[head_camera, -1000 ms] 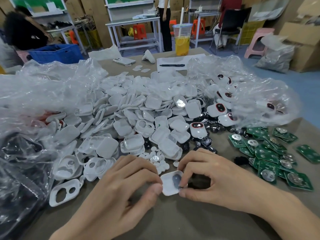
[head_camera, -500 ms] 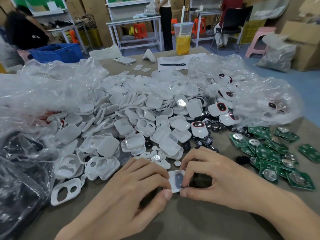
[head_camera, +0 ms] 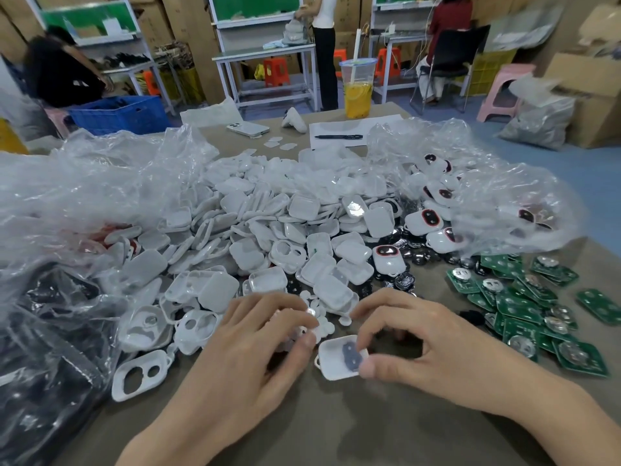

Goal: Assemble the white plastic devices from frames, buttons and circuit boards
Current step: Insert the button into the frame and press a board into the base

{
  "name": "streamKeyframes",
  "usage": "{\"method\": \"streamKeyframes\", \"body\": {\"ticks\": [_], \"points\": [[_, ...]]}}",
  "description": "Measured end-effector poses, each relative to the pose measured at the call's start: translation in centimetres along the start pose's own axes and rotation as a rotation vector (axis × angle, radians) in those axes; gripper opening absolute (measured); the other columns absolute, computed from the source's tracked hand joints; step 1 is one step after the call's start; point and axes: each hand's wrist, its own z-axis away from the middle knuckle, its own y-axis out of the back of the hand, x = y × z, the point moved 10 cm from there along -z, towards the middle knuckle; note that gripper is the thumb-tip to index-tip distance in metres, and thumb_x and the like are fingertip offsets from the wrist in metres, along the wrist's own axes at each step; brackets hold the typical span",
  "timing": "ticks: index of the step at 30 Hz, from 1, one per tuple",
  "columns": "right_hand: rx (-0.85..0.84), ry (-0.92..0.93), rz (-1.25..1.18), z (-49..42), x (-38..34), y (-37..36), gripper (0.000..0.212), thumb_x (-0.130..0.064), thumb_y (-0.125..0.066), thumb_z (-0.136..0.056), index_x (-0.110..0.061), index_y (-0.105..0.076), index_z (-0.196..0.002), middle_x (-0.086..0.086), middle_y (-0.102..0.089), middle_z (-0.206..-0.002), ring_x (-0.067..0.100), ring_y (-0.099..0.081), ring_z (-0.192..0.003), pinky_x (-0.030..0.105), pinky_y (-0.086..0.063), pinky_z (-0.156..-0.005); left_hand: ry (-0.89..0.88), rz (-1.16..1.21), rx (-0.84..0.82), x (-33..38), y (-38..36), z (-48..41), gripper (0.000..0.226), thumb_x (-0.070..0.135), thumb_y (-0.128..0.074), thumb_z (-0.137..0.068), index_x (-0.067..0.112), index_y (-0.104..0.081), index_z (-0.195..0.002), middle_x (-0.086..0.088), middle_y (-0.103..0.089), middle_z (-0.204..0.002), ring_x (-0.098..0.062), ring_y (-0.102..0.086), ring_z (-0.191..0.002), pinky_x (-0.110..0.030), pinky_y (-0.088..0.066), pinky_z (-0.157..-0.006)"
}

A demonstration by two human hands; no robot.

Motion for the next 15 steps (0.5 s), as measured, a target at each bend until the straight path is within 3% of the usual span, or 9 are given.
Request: {"method": "streamKeyframes", "body": {"ticks": [2,5,8,11,15], "points": [[0.109,-0.009,-0.031,0.0,-0.1,1.4,0.029,-0.069,-0.056,-0.088,-0.043,-0.067,-0.095,-0.023,-0.057,-0.126,0.006,-0.061,-0.11,0.019,-0.048,-0.085,0.044,-0.025,-0.021,-1.0,-0.3,0.0,0.028,0.046,-0.045,-0.101,0.032,-0.066,-0.114,0.022,-0.057,-0.122,-0.002,-0.048,-0.117,-0.028,-0.036,-0.099],[0.295,-0.046,0.022,-0.4,0.5,3.7,0.02,-0.055,-0.054,-0.093,-0.041,-0.068,-0.095,-0.026,-0.059,-0.118,-0.002,-0.054,-0.117,0.003,-0.034,-0.091,0.068,-0.058,-0.074,-1.9,-0.7,-0.1,0.034,0.052,-0.042,-0.1,0.035,-0.064,-0.119,0.025,-0.055,-0.124,-0.002,-0.046,-0.121,-0.026,-0.032,-0.103],[0.354,-0.123,0.163,-1.7,1.7,4.7,0.018,-0.044,-0.052,-0.096,-0.041,-0.066,-0.107,-0.029,-0.055,-0.119,-0.006,-0.044,-0.118,-0.001,-0.022,-0.095,0.076,-0.093,-0.098,-2.4,-1.1,-0.7,0.037,0.057,-0.041,-0.098,0.036,-0.065,-0.118,0.023,-0.058,-0.122,-0.005,-0.047,-0.119,-0.027,-0.031,-0.104],[0.36,-0.15,0.277,-3.8,2.2,5.0,0.024,-0.035,-0.052,-0.1,-0.034,-0.064,-0.121,-0.02,-0.055,-0.125,0.007,-0.04,-0.12,0.007,-0.023,-0.097,0.07,-0.127,-0.104,-2.9,-1.3,-2.0,0.04,0.057,-0.041,-0.098,0.033,-0.069,-0.114,0.018,-0.061,-0.116,-0.009,-0.051,-0.114,-0.029,-0.033,-0.102],[0.356,-0.189,0.381,-6.3,2.7,4.8,0.036,-0.037,-0.049,-0.102,-0.029,-0.057,-0.136,-0.008,-0.05,-0.142,0.016,-0.036,-0.133,0.03,-0.026,-0.114,0.063,-0.172,-0.086,-3.7,-1.2,-4.1,0.032,0.048,-0.05,-0.099,0.027,-0.072,-0.109,0.013,-0.063,-0.107,-0.015,-0.055,-0.108,-0.034,-0.038,-0.099]]}}
